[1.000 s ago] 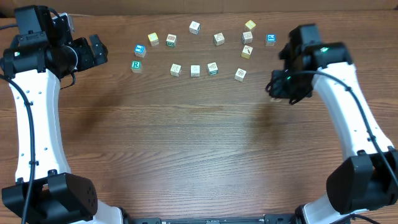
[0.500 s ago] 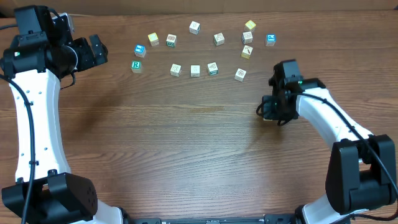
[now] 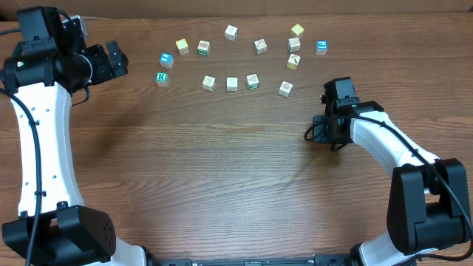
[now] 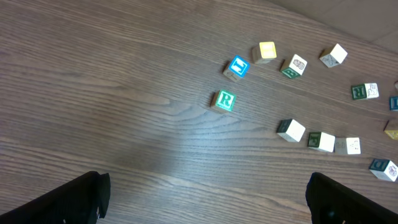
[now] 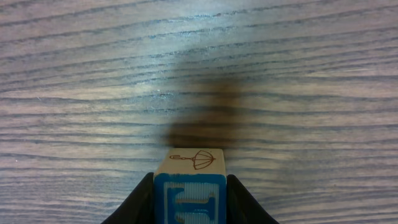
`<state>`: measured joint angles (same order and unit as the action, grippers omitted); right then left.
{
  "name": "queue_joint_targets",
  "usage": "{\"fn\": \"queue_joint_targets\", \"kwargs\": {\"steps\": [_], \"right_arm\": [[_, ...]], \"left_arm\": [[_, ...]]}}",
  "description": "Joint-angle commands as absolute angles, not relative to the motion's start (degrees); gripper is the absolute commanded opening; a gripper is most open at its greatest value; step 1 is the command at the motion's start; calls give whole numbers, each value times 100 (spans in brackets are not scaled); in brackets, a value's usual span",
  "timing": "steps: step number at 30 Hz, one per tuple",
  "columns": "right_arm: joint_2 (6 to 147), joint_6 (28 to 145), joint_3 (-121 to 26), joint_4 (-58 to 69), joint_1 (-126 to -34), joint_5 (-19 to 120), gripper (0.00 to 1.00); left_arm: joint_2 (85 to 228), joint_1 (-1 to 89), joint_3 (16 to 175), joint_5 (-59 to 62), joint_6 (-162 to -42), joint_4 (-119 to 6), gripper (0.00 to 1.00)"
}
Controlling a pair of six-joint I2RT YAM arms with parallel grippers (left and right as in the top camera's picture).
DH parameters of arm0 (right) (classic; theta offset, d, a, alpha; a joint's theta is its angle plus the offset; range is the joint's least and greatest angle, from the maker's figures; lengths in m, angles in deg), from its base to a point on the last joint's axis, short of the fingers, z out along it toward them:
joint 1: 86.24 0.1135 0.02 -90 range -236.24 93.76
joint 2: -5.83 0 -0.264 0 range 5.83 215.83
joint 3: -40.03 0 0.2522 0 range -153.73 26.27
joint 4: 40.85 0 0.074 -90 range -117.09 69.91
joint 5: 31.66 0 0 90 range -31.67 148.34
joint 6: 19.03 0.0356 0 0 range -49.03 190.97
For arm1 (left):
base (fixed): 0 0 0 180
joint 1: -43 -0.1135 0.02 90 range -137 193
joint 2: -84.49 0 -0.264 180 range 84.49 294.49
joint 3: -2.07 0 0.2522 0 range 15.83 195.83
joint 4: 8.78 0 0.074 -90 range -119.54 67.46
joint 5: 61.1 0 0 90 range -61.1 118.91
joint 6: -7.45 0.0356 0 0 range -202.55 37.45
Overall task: Form a horizontal line
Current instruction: 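Carry the blue T block toward the table center and release it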
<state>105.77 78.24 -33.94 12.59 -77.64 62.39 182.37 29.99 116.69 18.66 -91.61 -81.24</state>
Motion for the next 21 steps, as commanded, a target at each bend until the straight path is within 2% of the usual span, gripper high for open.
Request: {"fn": "queue_joint_targets", "kwargs": {"steps": [1,7,12,14,16,21], "right_arm": [[10701,7800,-3341,1193,-7801,6346,27],[10811,7800,-3341,1040,-7799,6346,28],[10811,7802,-3341,1071,-7799,6342,47],[10811,7802,-3341,1075,-7799,6342,59],[10811,7802,-3341,1060,-7799,6342,67],[10806,7802,-3599,1089,-7799,6342,67]], "left_arm": [[18244,2992,11765,1884,-9242,-8117,100],[18244,2992,11765,1884,-9244,-8115,100],[18244,2992,11765,1884,-9244,-8117,100],[18244,2992,11765,1886,-9242,-8117,100],[18244,2992,11765,1886,-9242,-8117,100],[18244,2992,11765,1884,-9242,-8115,100]]}}
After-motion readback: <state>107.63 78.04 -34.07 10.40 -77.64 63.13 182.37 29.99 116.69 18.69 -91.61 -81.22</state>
